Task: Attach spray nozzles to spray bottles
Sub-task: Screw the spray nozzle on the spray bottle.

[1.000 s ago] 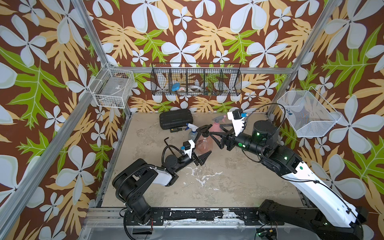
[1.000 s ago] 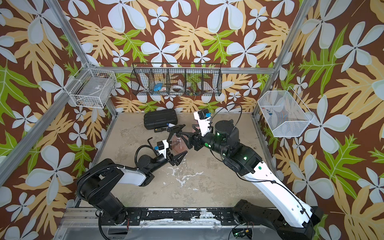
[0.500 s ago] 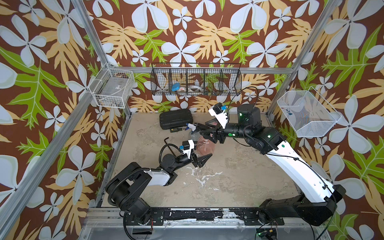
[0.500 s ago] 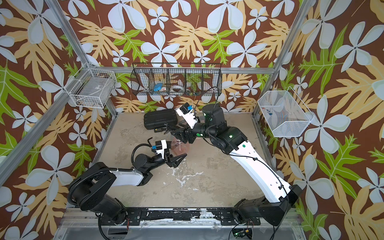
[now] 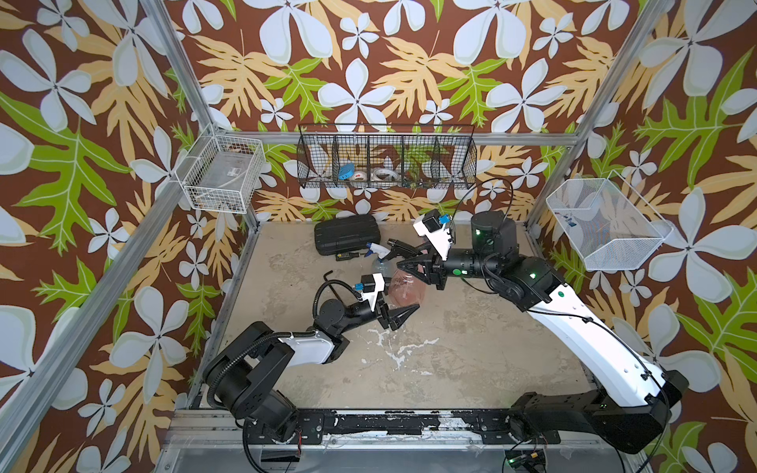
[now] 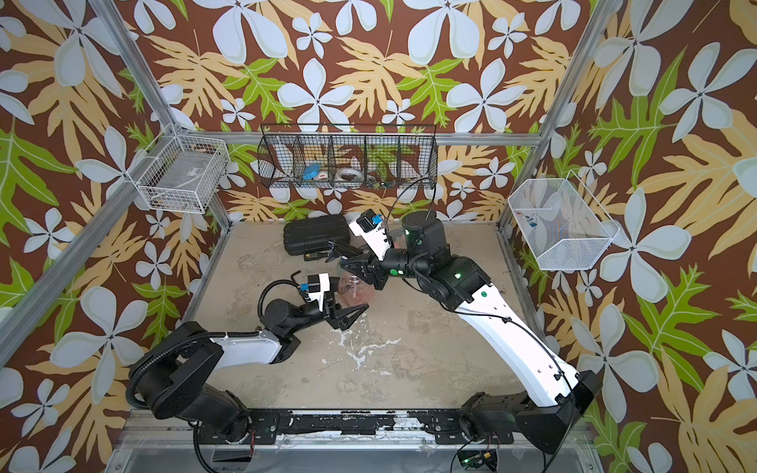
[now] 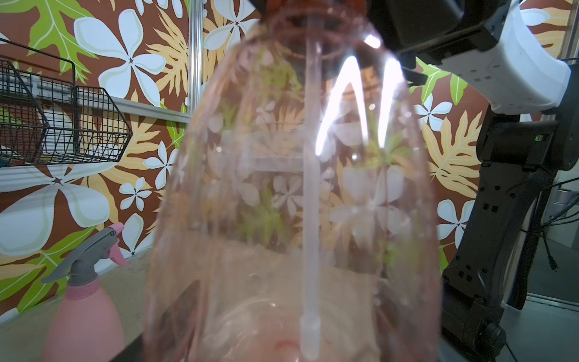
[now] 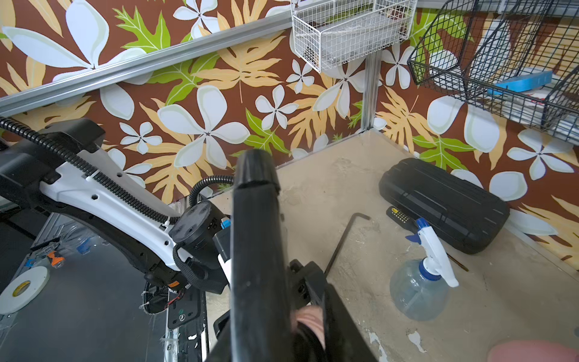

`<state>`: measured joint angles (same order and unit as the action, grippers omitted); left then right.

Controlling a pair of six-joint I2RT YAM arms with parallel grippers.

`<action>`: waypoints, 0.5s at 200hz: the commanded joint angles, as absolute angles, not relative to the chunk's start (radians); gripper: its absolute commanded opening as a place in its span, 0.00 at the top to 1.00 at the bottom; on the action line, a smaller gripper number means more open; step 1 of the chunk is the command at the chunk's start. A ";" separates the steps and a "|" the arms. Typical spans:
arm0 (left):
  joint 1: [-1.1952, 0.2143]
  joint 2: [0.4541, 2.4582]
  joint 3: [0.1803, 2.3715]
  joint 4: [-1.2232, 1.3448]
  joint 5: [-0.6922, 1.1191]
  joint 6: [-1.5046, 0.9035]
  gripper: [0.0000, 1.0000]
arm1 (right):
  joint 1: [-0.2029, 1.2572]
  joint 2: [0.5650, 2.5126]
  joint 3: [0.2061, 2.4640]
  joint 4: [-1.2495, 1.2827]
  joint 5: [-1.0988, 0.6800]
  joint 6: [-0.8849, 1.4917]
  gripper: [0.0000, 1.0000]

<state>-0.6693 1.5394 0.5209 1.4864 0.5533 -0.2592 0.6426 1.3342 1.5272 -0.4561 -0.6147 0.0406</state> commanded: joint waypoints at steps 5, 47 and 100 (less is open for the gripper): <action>-0.667 1.516 0.527 1.518 0.483 -0.253 0.43 | 0.646 1.326 1.507 -0.456 -0.617 0.048 0.96; -0.667 1.477 0.530 1.561 0.332 -0.240 0.44 | 0.666 1.306 1.395 -0.399 -0.394 0.108 1.00; -0.690 1.486 0.557 1.582 0.124 -0.167 0.44 | 0.760 1.346 1.346 -0.366 -0.034 0.371 1.00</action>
